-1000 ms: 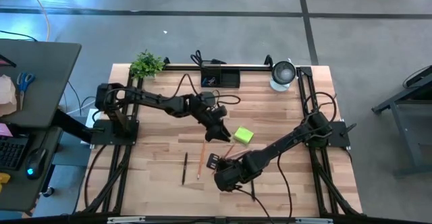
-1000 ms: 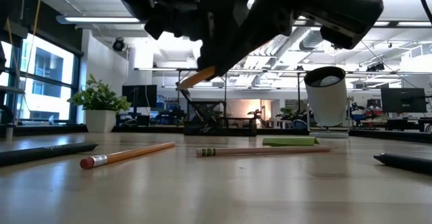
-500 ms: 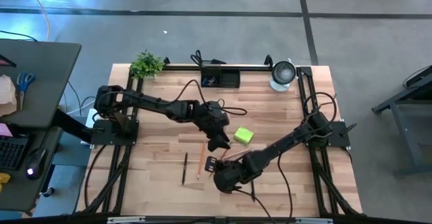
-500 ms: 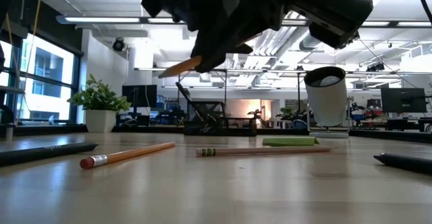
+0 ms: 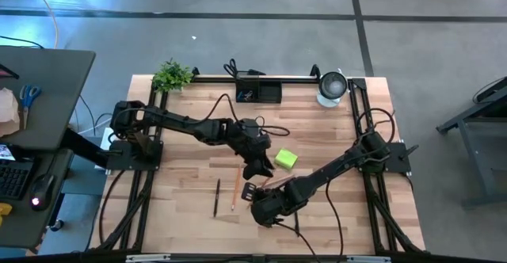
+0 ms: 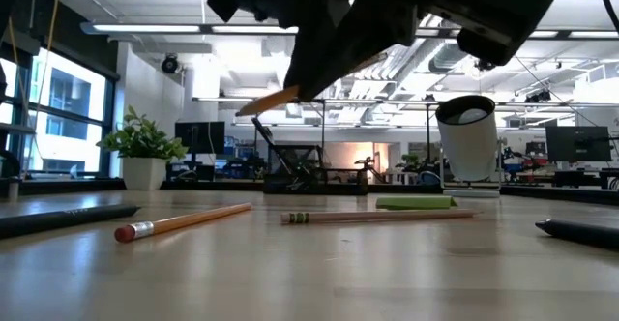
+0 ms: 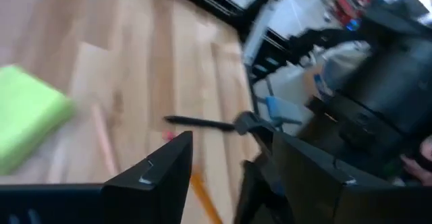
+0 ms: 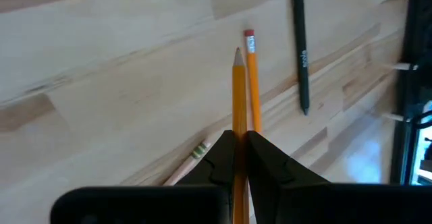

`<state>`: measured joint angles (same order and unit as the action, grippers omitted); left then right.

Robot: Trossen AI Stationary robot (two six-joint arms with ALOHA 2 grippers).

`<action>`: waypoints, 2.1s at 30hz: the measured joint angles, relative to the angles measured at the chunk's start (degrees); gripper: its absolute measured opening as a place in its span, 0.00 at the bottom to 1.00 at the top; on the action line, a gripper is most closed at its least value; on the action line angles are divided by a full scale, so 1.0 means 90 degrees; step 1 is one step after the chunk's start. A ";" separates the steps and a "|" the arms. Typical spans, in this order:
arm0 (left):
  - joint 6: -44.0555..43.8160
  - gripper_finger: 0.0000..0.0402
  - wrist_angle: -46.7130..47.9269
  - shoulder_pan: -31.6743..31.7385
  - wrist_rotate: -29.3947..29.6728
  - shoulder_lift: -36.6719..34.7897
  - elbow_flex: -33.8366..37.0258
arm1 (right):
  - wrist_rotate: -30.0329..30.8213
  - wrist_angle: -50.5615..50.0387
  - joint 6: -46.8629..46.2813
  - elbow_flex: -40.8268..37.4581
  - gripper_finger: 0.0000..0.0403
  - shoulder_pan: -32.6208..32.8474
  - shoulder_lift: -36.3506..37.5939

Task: Pick and place office supplies into organizer
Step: Put the left orange pencil into the black desk organizer

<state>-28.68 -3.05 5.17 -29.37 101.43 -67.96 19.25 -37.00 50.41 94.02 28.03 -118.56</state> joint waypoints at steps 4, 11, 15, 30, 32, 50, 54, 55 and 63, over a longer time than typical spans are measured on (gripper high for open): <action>0.0008 0.44 0.0097 -0.0023 0.0038 0.0147 -0.0013 | 0.0242 0.0153 0.0164 0.0000 0.03 0.0024 0.0000; -0.0365 0.45 0.0181 0.0008 -0.0027 0.0301 -0.0002 | 0.0306 0.0388 0.0535 0.0000 0.03 0.0119 -0.0002; -0.0368 0.47 -0.0002 0.0000 -0.0062 0.0304 -0.0002 | 0.0315 0.0568 0.0736 0.0000 0.03 0.0127 -0.0002; -0.0353 0.49 0.0342 0.0117 -0.0316 0.0243 -0.0002 | 0.0434 0.0335 0.0585 0.0000 0.03 0.0162 -0.0002; -0.0356 0.49 0.0351 0.0148 -0.0432 0.0243 -0.0002 | 0.0607 0.0324 0.0625 0.0000 0.03 0.0210 -0.0002; -0.0626 0.49 -0.0051 0.0090 -0.1003 0.0046 -0.0002 | 0.1792 0.0806 0.2093 0.0000 0.03 0.0534 -0.0092; -0.0501 0.49 0.0215 0.0029 -0.0702 0.0039 -0.0002 | 0.1796 0.0810 0.1966 0.0000 0.03 0.0577 -0.0095; -0.0395 0.49 0.0280 0.0001 -0.0467 0.0039 -0.0002 | 0.1748 0.0812 0.1926 0.0000 0.03 0.0591 -0.0095; -0.0259 0.49 0.0227 -0.0137 0.0037 0.0039 -0.0002 | 0.1780 0.0879 0.1990 0.0000 0.03 0.0644 -0.0095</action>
<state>-31.00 -1.00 3.94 -29.04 101.78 -67.99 35.27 -29.09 68.32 94.02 33.82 -119.42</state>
